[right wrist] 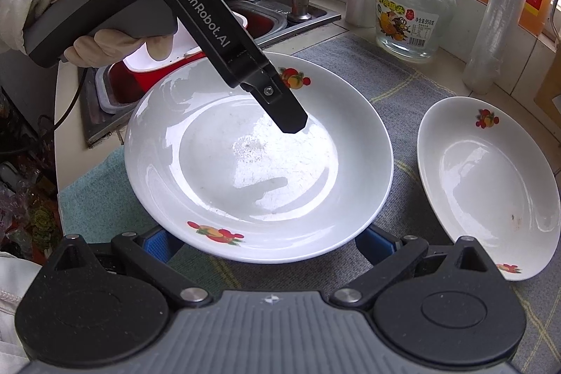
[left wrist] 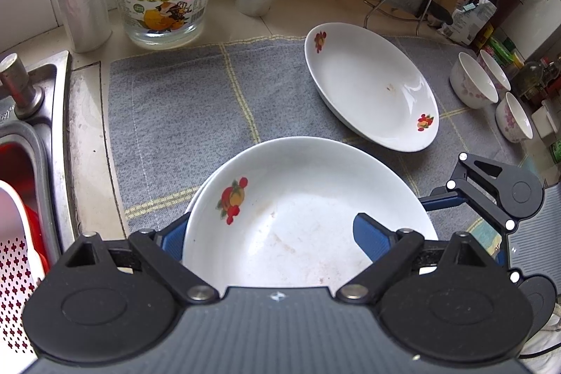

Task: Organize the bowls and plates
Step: 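Lower the held flower plate onto the plate stack with the left tool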

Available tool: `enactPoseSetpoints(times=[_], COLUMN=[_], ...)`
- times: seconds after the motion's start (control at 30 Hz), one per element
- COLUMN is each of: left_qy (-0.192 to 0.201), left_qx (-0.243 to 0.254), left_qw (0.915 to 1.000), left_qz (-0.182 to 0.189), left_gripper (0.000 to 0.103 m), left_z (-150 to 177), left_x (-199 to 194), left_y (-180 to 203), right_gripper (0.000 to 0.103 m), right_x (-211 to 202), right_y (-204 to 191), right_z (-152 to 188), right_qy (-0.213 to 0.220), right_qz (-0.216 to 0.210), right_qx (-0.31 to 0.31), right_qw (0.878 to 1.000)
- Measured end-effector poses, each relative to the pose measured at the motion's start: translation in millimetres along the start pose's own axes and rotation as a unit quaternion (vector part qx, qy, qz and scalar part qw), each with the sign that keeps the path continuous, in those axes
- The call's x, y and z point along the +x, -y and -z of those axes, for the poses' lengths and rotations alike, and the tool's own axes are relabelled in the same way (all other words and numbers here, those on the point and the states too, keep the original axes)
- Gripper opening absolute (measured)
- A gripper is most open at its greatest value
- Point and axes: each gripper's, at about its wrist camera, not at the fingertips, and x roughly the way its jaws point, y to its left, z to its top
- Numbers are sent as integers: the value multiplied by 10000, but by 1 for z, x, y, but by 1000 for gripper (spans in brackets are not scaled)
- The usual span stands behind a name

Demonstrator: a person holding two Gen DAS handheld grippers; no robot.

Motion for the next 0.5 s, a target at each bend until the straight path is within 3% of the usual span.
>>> enactPoseSetpoints(times=[0.5], left_qy=[73], left_qx=[-24], left_qw=[9999], left_qz=[-73], left_gripper=[94], left_z=[2], left_x=[-7], left_y=[-2], right_gripper=[103], right_x=[-1], right_y=[-16], right_z=[5], right_qy=[-87], right_qz=[197], right_qx=[-286], right_qw=[9994])
